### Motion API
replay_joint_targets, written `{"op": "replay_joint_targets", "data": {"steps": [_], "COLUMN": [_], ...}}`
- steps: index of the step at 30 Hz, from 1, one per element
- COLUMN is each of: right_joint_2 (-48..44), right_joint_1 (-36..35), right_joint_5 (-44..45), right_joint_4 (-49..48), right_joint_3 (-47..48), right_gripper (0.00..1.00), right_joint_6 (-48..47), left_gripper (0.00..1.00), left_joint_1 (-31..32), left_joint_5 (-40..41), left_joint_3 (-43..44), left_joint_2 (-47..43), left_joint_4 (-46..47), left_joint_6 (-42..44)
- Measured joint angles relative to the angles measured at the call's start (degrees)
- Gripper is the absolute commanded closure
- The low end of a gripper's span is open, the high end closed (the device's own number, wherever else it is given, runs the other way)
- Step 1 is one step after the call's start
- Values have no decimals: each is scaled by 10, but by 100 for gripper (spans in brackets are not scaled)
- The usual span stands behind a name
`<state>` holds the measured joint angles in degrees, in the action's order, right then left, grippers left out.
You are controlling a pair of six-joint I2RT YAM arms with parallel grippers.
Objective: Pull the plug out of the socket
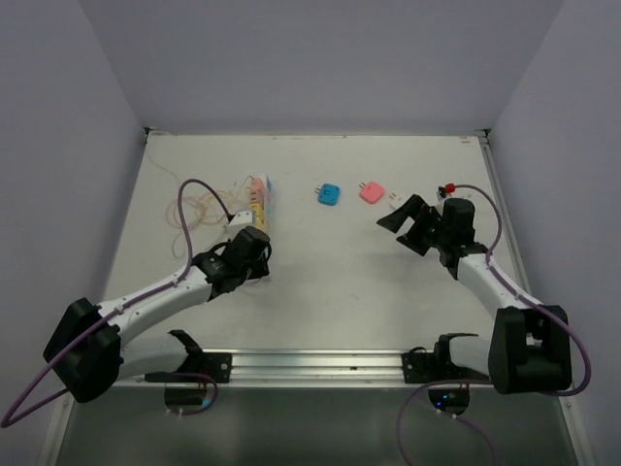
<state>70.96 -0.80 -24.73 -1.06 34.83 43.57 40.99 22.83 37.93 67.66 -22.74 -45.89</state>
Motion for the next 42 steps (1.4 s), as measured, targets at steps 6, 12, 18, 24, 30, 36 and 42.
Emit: {"op": "replay_joint_targets", "data": {"steps": [6, 12, 18, 24, 30, 36, 42], "right_joint_2": [-14, -8, -8, -3, 41, 103, 145], "right_joint_1": [-90, -135, -181, -243, -289, -339, -369], "right_joint_5": [-36, -46, -34, 13, 46, 64, 77], "right_joint_4": [-60, -93, -96, -85, -85, -95, -102], "right_joint_3": [-15, -24, -25, -25, -25, -23, 3], "right_gripper": [1, 1, 2, 3, 3, 1, 1], "right_joint_6": [23, 45, 50, 45, 44, 56, 68], "left_gripper": [100, 100, 100, 100, 100, 100, 96], "left_joint_1": [0, 0, 0, 1, 19, 56, 80], "left_joint_5": [-37, -60, -81, -91, -86, -63, -42], "left_joint_3": [13, 28, 28, 15, -3, -4, -4], "left_joint_2": [-31, -45, -33, -16, 4, 38, 48], "left_joint_4": [3, 29, 49, 79, 99, 103, 111], "left_joint_6": [-1, -12, -21, -22, -24, -26, -26]}}
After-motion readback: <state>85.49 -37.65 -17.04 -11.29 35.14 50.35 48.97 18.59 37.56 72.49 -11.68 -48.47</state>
